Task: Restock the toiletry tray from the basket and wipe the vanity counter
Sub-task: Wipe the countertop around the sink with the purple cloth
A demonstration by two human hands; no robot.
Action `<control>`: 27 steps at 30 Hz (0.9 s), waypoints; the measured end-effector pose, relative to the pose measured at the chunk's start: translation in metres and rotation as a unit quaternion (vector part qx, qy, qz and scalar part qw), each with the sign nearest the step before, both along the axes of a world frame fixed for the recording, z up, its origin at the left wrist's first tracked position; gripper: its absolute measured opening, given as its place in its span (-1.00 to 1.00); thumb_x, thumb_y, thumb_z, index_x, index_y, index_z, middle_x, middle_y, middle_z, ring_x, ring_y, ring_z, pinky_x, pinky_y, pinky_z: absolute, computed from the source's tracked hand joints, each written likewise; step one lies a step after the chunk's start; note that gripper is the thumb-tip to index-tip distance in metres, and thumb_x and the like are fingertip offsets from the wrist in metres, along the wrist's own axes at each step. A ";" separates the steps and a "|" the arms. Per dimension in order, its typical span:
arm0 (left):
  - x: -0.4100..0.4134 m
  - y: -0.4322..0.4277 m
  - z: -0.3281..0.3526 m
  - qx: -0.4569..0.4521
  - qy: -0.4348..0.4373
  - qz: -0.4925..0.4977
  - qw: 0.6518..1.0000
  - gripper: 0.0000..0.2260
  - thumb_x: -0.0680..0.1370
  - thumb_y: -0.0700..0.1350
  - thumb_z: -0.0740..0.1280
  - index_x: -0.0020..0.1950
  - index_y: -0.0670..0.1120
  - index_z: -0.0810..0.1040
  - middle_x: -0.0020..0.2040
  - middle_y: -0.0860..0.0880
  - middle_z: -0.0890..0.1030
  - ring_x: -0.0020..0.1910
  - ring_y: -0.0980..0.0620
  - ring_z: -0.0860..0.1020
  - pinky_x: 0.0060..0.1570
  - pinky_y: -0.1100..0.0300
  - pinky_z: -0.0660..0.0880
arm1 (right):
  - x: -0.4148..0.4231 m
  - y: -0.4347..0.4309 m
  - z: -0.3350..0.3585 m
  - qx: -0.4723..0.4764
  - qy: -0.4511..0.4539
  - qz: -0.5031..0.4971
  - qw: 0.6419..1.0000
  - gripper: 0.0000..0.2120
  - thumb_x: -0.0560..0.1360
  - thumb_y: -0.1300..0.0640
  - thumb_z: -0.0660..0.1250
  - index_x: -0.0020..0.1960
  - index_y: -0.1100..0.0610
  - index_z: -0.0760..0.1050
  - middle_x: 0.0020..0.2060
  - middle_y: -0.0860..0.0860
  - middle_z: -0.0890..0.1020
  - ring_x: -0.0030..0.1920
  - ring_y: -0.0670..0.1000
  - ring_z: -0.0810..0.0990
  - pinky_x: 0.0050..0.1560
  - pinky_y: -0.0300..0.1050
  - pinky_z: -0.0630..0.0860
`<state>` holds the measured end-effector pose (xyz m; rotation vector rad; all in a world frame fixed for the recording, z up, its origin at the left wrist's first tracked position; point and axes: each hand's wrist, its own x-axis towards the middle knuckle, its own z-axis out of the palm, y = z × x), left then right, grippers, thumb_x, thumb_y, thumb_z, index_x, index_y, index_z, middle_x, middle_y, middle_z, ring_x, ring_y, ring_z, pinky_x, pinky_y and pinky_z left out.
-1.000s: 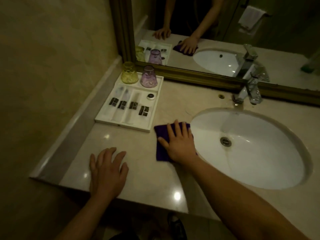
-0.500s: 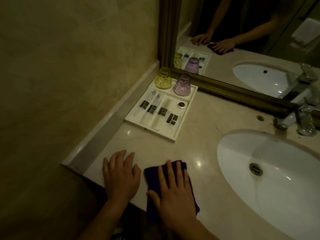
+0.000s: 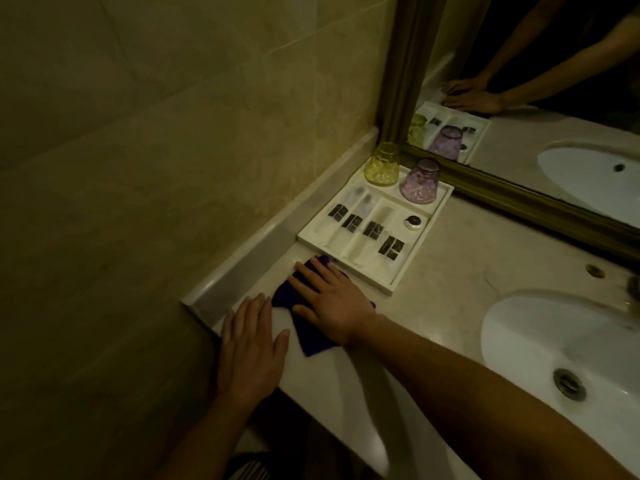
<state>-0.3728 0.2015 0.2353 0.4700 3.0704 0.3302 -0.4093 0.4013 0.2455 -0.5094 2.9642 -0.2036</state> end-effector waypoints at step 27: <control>0.031 0.004 0.072 -0.009 0.021 0.003 1.000 -0.41 0.59 0.24 0.01 0.57 0.05 0.02 0.58 -0.12 0.06 0.54 -0.14 0.00 0.49 -0.10 -0.04 | 0.065 0.014 0.062 -0.070 -0.026 -0.118 0.990 -0.34 0.57 -0.22 0.18 0.56 0.03 0.13 0.55 0.06 0.18 0.54 0.13 0.09 0.51 0.10 0.11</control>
